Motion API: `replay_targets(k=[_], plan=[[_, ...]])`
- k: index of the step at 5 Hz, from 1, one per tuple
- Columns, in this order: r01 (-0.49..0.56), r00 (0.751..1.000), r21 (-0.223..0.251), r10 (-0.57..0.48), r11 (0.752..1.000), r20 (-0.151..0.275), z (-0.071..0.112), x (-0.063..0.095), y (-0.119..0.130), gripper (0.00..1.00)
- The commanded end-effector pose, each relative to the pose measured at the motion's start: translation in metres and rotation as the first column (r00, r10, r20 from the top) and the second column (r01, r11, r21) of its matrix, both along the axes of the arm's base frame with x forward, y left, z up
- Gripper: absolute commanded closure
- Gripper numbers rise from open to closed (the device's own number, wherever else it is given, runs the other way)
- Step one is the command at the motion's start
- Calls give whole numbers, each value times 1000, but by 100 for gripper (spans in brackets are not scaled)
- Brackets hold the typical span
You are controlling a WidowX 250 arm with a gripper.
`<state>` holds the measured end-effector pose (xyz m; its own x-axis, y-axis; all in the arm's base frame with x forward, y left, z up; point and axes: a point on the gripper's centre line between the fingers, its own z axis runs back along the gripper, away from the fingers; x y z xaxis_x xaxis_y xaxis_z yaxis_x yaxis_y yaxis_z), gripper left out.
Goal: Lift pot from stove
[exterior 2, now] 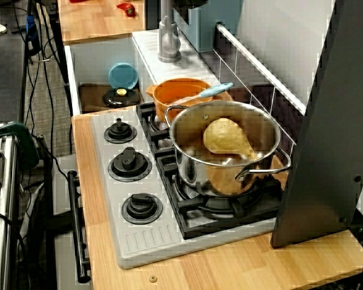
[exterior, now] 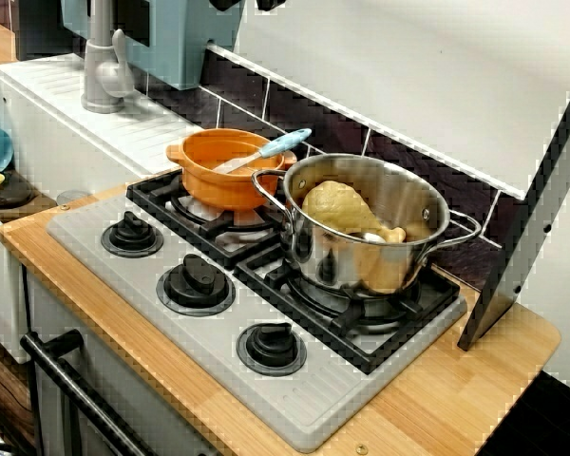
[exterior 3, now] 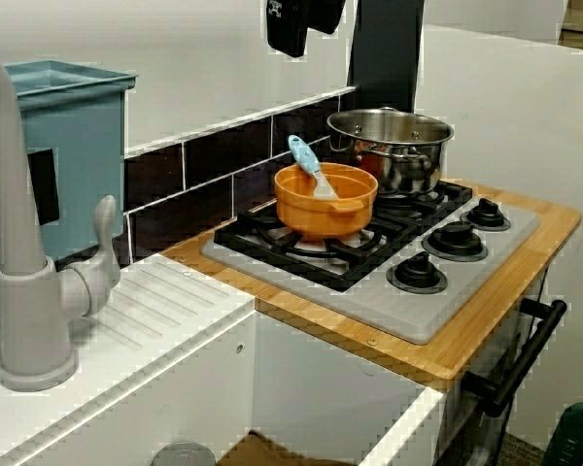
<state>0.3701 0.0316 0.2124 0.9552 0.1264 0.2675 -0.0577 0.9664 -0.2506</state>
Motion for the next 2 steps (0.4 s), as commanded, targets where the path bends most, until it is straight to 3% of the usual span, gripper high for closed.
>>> replay_targets(k=[1,2], plan=[[0,1000,0,0,1000,0,0,0,0,0],[102,994,53,-103,993,22,-6,-18,9,0]])
